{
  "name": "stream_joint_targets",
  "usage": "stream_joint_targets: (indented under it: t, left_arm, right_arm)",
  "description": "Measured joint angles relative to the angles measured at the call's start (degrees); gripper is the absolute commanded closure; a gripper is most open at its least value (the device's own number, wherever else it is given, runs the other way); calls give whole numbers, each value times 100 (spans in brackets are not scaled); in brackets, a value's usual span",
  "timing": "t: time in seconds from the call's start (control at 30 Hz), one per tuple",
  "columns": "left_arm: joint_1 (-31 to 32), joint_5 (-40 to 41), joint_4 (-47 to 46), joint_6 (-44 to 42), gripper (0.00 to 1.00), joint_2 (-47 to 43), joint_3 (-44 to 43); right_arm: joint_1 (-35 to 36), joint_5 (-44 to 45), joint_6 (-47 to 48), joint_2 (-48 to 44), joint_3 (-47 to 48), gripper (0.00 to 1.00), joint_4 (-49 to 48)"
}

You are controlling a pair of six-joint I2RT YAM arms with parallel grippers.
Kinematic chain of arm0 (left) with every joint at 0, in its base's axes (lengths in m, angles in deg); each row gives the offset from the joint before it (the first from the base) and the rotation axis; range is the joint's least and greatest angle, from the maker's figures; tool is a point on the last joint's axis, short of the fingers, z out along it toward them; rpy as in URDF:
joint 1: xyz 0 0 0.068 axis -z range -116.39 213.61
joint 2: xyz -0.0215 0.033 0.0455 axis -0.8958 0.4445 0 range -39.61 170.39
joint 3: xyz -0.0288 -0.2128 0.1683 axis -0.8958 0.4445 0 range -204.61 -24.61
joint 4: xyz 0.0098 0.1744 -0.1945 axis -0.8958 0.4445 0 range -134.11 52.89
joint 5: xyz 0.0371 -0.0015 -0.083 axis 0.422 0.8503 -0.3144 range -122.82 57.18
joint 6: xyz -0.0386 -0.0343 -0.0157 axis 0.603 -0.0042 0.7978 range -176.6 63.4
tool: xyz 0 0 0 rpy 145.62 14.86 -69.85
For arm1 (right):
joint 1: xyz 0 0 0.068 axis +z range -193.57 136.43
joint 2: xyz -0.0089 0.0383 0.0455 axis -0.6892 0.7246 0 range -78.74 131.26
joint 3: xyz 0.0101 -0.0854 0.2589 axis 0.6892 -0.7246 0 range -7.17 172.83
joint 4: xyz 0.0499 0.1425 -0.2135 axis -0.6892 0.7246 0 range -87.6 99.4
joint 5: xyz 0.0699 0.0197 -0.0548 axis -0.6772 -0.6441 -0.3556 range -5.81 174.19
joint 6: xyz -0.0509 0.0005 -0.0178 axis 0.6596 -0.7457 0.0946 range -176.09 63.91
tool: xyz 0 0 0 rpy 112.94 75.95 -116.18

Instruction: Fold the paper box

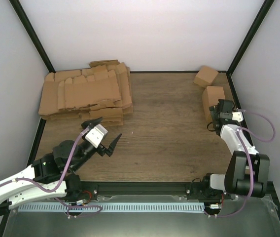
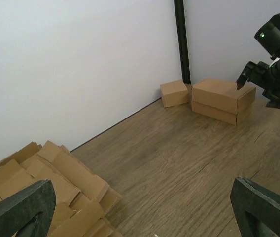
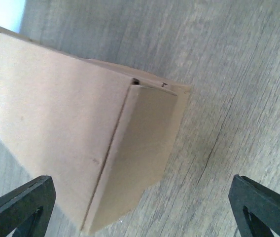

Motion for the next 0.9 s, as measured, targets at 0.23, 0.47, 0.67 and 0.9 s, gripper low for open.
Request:
stream_joint_targets:
  t: [0.23, 0.47, 0.67, 0.9]
  left_arm:
    - [0, -26, 17, 0, 0, 0, 0]
    - [0, -81, 17, 0, 0, 0, 0]
    - [0, -103, 22, 0, 0, -13, 0]
    - [0, -101, 22, 4, 0, -28, 0]
  right_arm:
    - [57, -299, 1196, -1012, -278, 0, -149]
    - [562, -804, 2734, -1475, -326, 0, -791]
    - [1185, -944, 3528, -1075, -199, 0, -911]
    - [1727, -1141, 4030, -717, 26, 4, -1110]
